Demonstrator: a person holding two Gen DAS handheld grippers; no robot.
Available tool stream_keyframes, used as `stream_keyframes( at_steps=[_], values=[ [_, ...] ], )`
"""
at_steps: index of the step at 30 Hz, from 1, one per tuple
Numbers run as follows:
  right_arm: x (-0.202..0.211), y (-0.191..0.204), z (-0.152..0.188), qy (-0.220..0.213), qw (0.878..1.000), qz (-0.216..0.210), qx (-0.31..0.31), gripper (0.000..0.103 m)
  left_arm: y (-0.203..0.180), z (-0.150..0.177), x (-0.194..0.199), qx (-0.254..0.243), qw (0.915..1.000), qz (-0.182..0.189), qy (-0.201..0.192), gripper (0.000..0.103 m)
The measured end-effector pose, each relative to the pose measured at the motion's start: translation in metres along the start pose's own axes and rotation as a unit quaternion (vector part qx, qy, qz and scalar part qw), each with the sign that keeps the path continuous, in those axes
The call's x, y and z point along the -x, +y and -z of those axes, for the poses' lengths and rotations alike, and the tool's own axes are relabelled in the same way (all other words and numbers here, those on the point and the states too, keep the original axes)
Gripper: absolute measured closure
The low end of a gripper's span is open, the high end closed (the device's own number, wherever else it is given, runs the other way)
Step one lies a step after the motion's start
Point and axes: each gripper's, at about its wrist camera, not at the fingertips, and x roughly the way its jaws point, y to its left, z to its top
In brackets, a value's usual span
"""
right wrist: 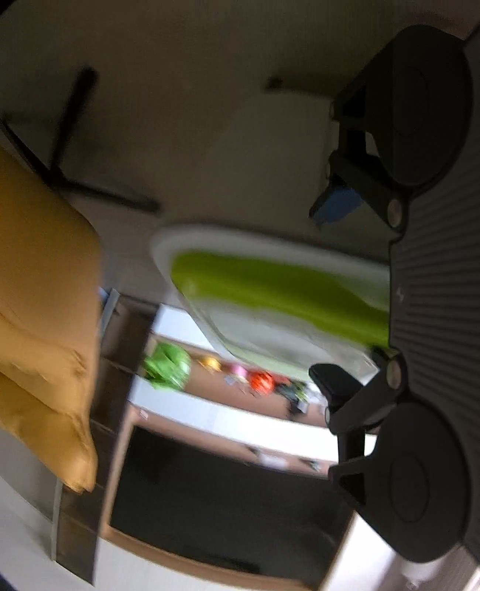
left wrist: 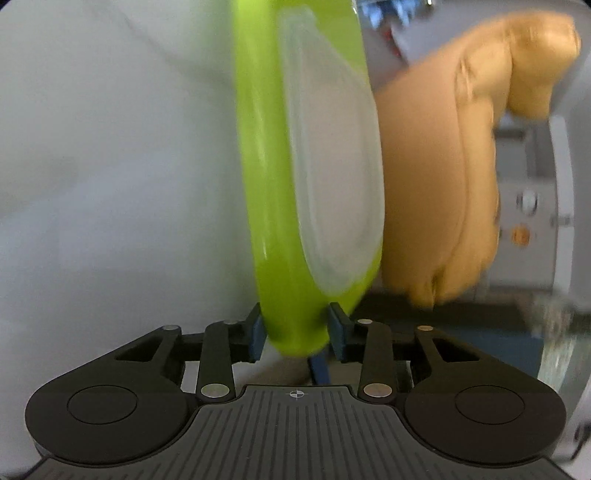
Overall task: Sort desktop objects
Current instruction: 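Grasp the lime-green lid edges with both tools, then lift the green lid with both tools and turn it over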
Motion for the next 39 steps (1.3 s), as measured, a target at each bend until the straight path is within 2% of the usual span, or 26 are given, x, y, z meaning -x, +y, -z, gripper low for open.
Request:
stream_keyframes(
  at_steps=[2, 4, 6, 8, 10, 11, 12, 13, 19, 21, 22, 23, 24, 25, 26, 27, 29, 30, 31, 32, 33, 35, 36, 38, 39],
  values=[
    [0.004, -0.014, 0.0, -0.018, 1.0, 0.008, -0.018, 0.016, -0.008, 0.011, -0.011, -0.014, 0.9994, -0.008, 0.03, 0.067],
    [0.003, -0.025, 0.001, -0.017, 0.999, 0.006, -0.031, 0.016, -0.014, 0.016, -0.012, -0.034, 0.9987, -0.025, 0.027, 0.066],
    [-0.005, -0.025, 0.002, -0.009, 0.999, -0.004, -0.035, 0.018, -0.012, 0.017, -0.011, -0.031, 0.9989, -0.023, 0.026, 0.067],
    [-0.014, -0.024, 0.003, 0.0, 0.999, -0.014, -0.038, 0.024, -0.013, 0.017, -0.008, -0.035, 0.9988, -0.026, 0.025, 0.068],
    [-0.022, -0.023, 0.005, 0.009, 0.999, -0.023, -0.042, 0.026, -0.014, 0.018, -0.005, -0.042, 0.9983, -0.033, 0.022, 0.063],
    [-0.027, -0.023, 0.005, 0.013, 0.999, -0.028, -0.044, 0.039, -0.015, 0.017, -0.004, -0.043, 0.9983, -0.033, 0.023, 0.057],
    [-0.031, -0.023, 0.006, 0.017, 0.998, -0.033, -0.045, 0.042, -0.014, 0.015, -0.003, -0.04, 0.9984, -0.032, 0.024, 0.054],
    [-0.034, -0.022, 0.007, 0.021, 0.998, -0.038, -0.047, 0.058, -0.012, 0.015, 0.002, -0.037, 0.9987, -0.028, 0.022, 0.053],
    [0.006, -0.041, -0.008, -0.005, 0.999, -0.03, -0.031, 0.063, -0.02, 0.002, 0.032, -0.037, 0.9988, -0.011, -0.029, 0.037],
    [0.019, -0.047, -0.013, -0.014, 0.999, -0.027, -0.025, 0.057, -0.024, -0.002, 0.037, -0.039, 0.9983, -0.004, -0.043, 0.036],
    [0.022, -0.05, -0.013, -0.018, 0.999, -0.021, -0.019, 0.043, -0.026, -0.004, 0.039, -0.04, 0.998, 0.0, -0.048, 0.036],
    [0.026, -0.053, -0.013, -0.023, 1.0, -0.015, -0.013, 0.021, -0.028, -0.005, 0.041, -0.041, 0.9978, 0.004, -0.053, 0.035],
    [0.028, -0.058, -0.011, -0.046, 0.999, -0.016, -0.025, 0.012, -0.03, -0.006, 0.042, -0.041, 0.9975, 0.005, -0.057, 0.031],
    [0.028, -0.063, -0.008, -0.068, 0.997, -0.025, -0.042, 0.009, -0.031, -0.007, 0.043, -0.042, 0.9972, 0.005, -0.061, 0.029],
    [0.024, -0.068, -0.007, -0.071, 0.995, -0.05, -0.056, 0.009, -0.032, -0.007, 0.043, -0.042, 0.997, 0.003, -0.065, 0.024],
    [0.022, -0.074, -0.006, -0.056, 0.994, -0.07, -0.061, 0.011, -0.032, -0.006, 0.043, -0.043, 0.9966, -0.001, -0.07, 0.023],
    [0.001, -0.069, -0.011, -0.02, 0.994, -0.081, -0.069, 0.028, -0.031, -0.006, 0.043, -0.039, 0.9967, -0.004, -0.071, 0.022],
    [-0.005, -0.069, -0.011, -0.015, 0.994, -0.079, -0.08, 0.034, -0.025, -0.003, 0.046, -0.036, 0.997, -0.002, -0.069, 0.021],
    [-0.011, -0.068, -0.011, -0.01, 0.993, -0.077, -0.091, 0.054, -0.022, -0.003, 0.047, -0.033, 0.9972, 0.001, -0.067, 0.02],
    [-0.016, -0.068, -0.011, -0.006, 0.992, -0.076, -0.102, 0.063, -0.02, -0.002, 0.049, -0.032, 0.9972, 0.003, -0.067, 0.017],
    [-0.016, -0.066, -0.012, -0.003, 0.99, -0.079, -0.119, 0.064, -0.02, -0.002, 0.048, -0.033, 0.997, 0.003, -0.07, 0.012],
    [-0.012, -0.062, -0.016, 0.009, 0.982, -0.1, -0.16, 0.079, -0.016, -0.003, 0.053, -0.03, 0.9962, 0.004, -0.082, 0.009],
    [-0.01, -0.059, -0.018, 0.018, 0.976, -0.117, -0.185, 0.083, -0.015, -0.005, 0.055, -0.026, 0.9957, 0.008, -0.088, 0.008],
    [-0.005, -0.058, -0.027, 0.052, 0.959, -0.145, -0.237, 0.084, -0.01, -0.01, 0.057, -0.009, 0.9952, 0.023, -0.095, 0.006],
    [-0.003, -0.057, -0.031, 0.065, 0.956, -0.147, -0.247, 0.083, -0.008, -0.014, 0.056, -0.001, 0.995, 0.03, -0.095, 0.005]
  ],
)
